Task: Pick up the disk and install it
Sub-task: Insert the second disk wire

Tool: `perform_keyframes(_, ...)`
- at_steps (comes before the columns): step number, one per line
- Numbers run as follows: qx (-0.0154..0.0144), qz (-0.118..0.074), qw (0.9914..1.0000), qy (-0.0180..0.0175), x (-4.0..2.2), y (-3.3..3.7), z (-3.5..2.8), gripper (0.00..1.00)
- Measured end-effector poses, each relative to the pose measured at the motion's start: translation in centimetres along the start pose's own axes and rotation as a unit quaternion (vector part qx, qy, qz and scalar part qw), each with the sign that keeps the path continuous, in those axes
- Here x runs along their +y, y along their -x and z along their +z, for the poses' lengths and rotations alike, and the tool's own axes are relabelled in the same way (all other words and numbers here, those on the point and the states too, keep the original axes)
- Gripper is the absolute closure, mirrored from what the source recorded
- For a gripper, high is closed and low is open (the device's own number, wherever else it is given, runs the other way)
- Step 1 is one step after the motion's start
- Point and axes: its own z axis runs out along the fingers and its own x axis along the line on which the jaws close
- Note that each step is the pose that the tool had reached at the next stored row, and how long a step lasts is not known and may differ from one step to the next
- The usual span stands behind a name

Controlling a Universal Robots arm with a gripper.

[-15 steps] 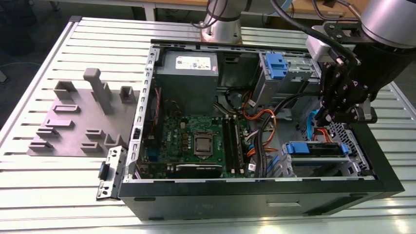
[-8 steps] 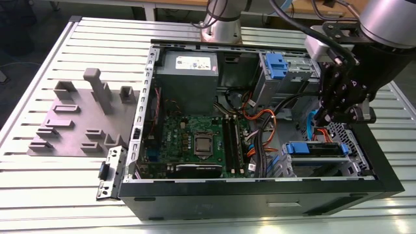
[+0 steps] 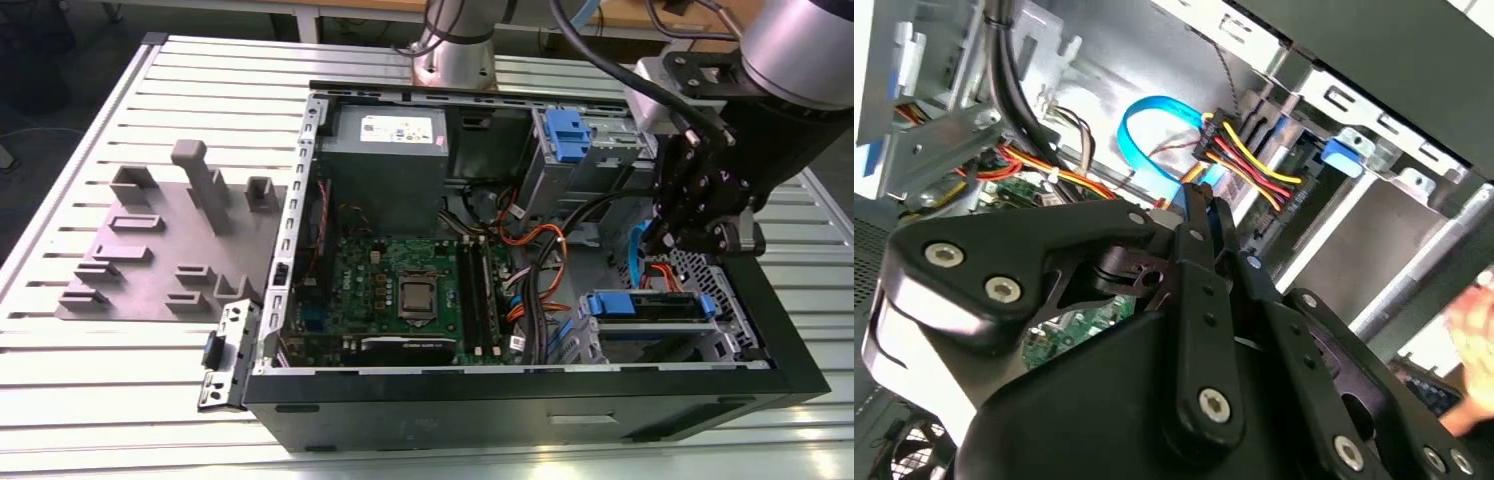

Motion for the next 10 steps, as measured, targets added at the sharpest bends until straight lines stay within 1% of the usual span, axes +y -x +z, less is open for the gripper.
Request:
perform_keyframes(5,-0.001,0.0,1.0,0.0001,-0.01,-1.04,0.14,0.84)
perform_keyframes(6,-0.0027,0.0,1.0,0.0001,-0.02,-1.24,0.22,0.84)
perform_keyframes(9,-0.0111,0.0,0.99994,0.0003,-0.01,-1.73,0.42,0.84)
perform_keyframes(10,-0.0123,0.001,0.99992,0.0003,-0.02,-1.9,0.45,0.84)
